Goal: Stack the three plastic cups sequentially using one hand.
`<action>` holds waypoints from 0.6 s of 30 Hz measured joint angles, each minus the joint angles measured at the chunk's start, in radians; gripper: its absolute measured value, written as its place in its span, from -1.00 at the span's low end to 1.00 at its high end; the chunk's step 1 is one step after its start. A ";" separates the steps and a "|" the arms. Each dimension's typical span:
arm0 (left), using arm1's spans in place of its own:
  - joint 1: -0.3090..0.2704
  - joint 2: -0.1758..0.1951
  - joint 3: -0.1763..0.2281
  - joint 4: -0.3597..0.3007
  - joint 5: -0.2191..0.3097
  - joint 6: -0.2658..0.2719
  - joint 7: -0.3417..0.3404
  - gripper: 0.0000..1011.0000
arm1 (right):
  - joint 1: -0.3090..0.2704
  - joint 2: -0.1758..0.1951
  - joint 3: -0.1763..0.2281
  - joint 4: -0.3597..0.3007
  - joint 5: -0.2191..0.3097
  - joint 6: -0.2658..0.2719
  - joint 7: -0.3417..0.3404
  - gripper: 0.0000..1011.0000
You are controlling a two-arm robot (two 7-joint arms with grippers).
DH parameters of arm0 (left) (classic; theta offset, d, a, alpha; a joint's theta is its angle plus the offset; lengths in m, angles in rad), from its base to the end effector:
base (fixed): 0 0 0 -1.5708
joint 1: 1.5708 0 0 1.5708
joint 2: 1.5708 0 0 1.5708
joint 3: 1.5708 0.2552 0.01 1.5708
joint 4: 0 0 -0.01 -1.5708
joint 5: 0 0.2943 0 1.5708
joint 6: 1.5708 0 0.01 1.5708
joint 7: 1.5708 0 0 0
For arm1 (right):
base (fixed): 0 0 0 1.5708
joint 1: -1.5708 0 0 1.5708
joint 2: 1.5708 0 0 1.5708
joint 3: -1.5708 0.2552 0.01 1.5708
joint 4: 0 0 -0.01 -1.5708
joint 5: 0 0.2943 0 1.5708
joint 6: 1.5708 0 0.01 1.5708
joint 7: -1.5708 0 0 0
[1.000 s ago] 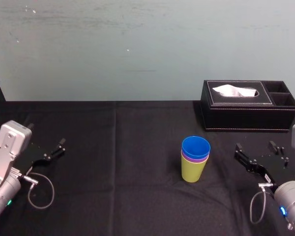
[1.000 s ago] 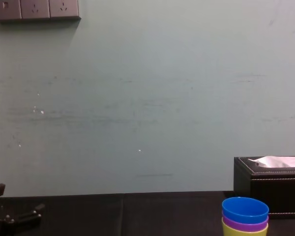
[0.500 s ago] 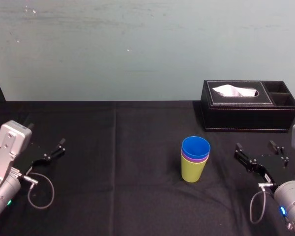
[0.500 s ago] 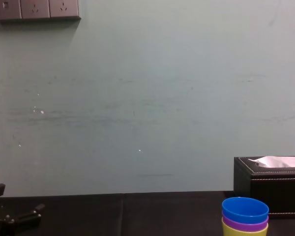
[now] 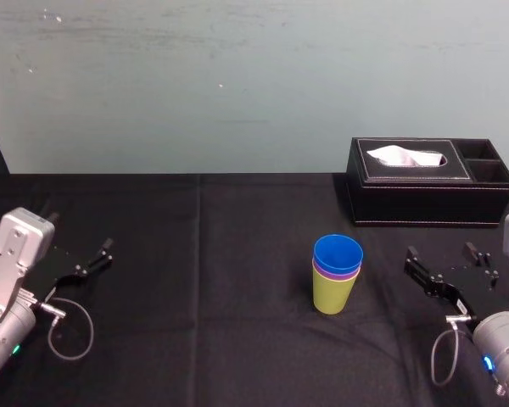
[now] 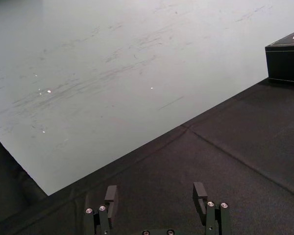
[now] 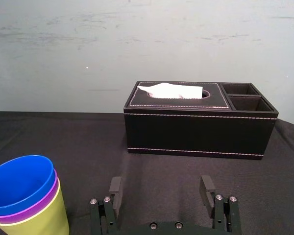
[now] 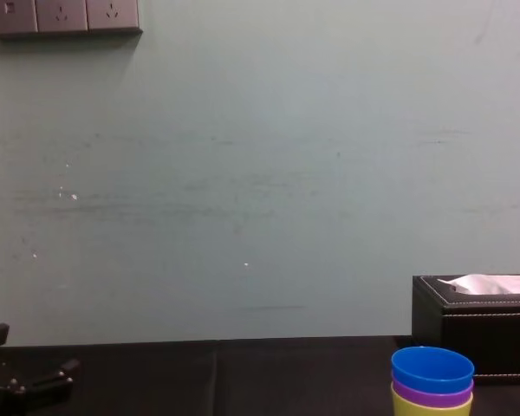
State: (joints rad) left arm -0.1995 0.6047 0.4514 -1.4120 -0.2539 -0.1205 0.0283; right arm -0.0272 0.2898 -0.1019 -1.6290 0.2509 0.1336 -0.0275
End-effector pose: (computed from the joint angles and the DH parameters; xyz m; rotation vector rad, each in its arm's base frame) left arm 0.3387 0.0667 -0.2714 0.3045 -0.2850 1.2480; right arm 0.3058 -0.0401 -0.2560 -0.1358 0.0679 -1.4838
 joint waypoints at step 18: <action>0.000 0.000 0.000 0.000 0.000 0.000 0.000 0.98 | 0.000 0.000 0.000 0.000 0.000 0.000 0.000 0.98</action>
State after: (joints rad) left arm -0.1995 0.6047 0.4514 -1.4119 -0.2539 -0.1206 0.0283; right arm -0.0272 0.2898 -0.1019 -1.6289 0.2509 0.1337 -0.0275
